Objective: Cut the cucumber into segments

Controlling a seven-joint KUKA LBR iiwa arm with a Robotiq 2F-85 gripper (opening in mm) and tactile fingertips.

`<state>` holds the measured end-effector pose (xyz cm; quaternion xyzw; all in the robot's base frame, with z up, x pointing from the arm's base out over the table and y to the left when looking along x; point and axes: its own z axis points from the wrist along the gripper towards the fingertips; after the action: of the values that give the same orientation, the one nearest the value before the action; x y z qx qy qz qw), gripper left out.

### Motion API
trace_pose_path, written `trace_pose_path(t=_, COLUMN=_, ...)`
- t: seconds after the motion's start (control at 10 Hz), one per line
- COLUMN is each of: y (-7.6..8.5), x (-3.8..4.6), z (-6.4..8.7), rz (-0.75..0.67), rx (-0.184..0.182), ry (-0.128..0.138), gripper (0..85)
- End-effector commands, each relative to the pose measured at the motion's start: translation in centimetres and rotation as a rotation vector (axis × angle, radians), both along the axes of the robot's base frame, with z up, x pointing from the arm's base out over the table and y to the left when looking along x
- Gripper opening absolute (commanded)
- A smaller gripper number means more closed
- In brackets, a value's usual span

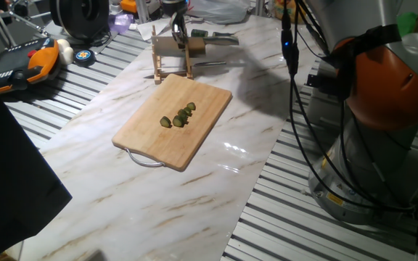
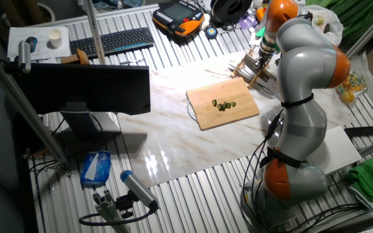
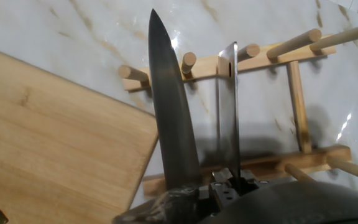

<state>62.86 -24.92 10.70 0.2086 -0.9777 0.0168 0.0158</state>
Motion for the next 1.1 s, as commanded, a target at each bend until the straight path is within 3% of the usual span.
trace_pose_path(t=0.0, y=-0.03, x=0.02, z=-0.13, rz=-0.002, rx=0.003, ry=0.000, gripper=0.7)
trace_pose_path(t=0.3, y=-0.09, x=0.03, z=-0.34, rz=-0.009, rx=0.019, ry=0.003, gripper=0.7)
trace_pose_path(t=0.5, y=-0.09, x=0.03, z=-0.34, rz=-0.012, rx=0.008, ry=0.001, gripper=1.7)
trace_pose_path(t=1.0, y=-0.03, x=-0.01, z=-0.33, rz=-0.020, rx=0.004, ry=-0.002, gripper=15.0)
